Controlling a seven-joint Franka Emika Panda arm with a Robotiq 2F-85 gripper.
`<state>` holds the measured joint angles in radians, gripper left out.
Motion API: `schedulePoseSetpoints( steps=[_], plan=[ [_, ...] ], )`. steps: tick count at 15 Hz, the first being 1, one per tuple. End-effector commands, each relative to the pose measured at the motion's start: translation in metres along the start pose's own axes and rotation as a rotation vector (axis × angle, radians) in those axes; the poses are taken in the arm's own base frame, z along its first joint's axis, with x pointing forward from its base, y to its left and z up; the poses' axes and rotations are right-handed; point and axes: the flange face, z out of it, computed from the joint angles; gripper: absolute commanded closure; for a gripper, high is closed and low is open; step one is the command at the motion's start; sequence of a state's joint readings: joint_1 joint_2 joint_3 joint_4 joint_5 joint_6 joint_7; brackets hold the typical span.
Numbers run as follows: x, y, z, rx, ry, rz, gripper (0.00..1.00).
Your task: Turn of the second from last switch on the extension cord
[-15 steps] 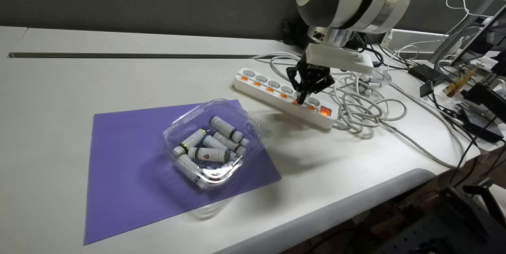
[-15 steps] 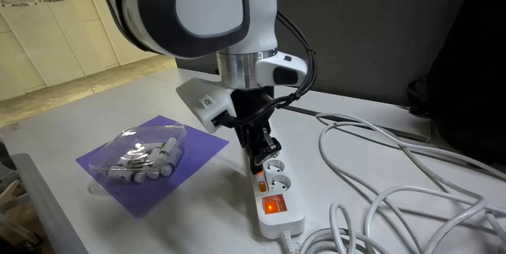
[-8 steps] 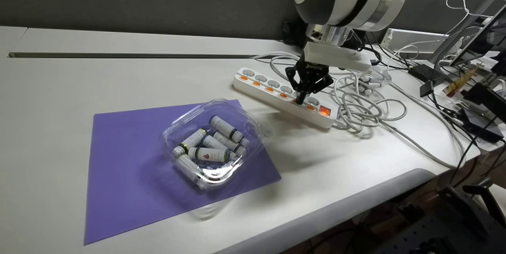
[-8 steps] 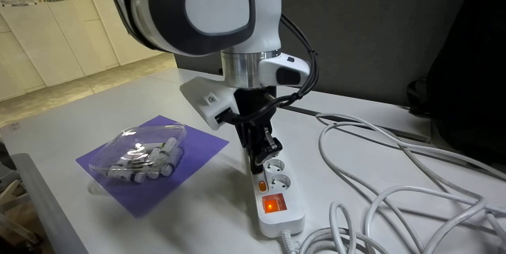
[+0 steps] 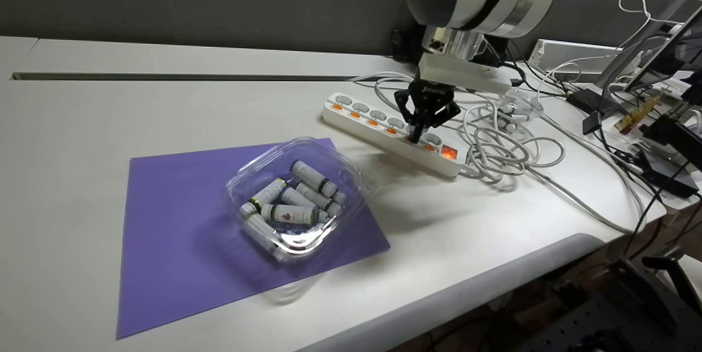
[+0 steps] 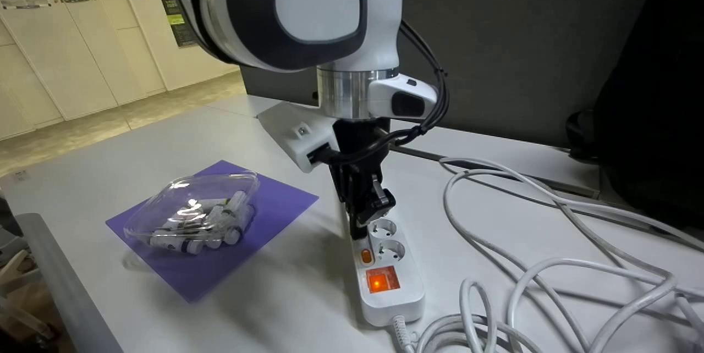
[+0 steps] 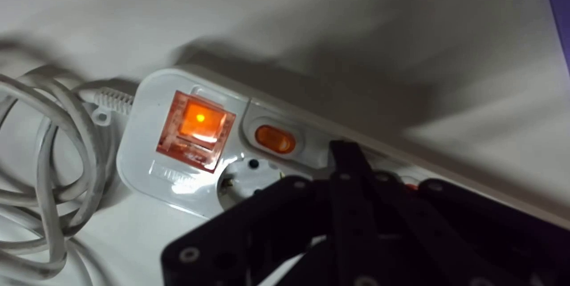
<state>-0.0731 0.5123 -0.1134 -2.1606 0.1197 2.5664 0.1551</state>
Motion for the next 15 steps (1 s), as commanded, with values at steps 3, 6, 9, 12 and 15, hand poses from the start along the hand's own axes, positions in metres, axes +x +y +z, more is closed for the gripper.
schedulePoseSetpoints(
  steps=[3,6,9,12,15],
  plan=[
    [0.007,-0.010,0.024,0.046,-0.084,-0.004,1.00],
    [0.009,-0.015,0.024,0.134,-0.099,-0.029,1.00],
    [0.009,-0.018,0.026,0.196,-0.124,-0.043,1.00],
    [0.007,-0.017,0.027,0.203,-0.197,-0.041,1.00],
    [0.002,-0.010,-0.013,0.200,-0.187,-0.036,1.00]
  ],
)
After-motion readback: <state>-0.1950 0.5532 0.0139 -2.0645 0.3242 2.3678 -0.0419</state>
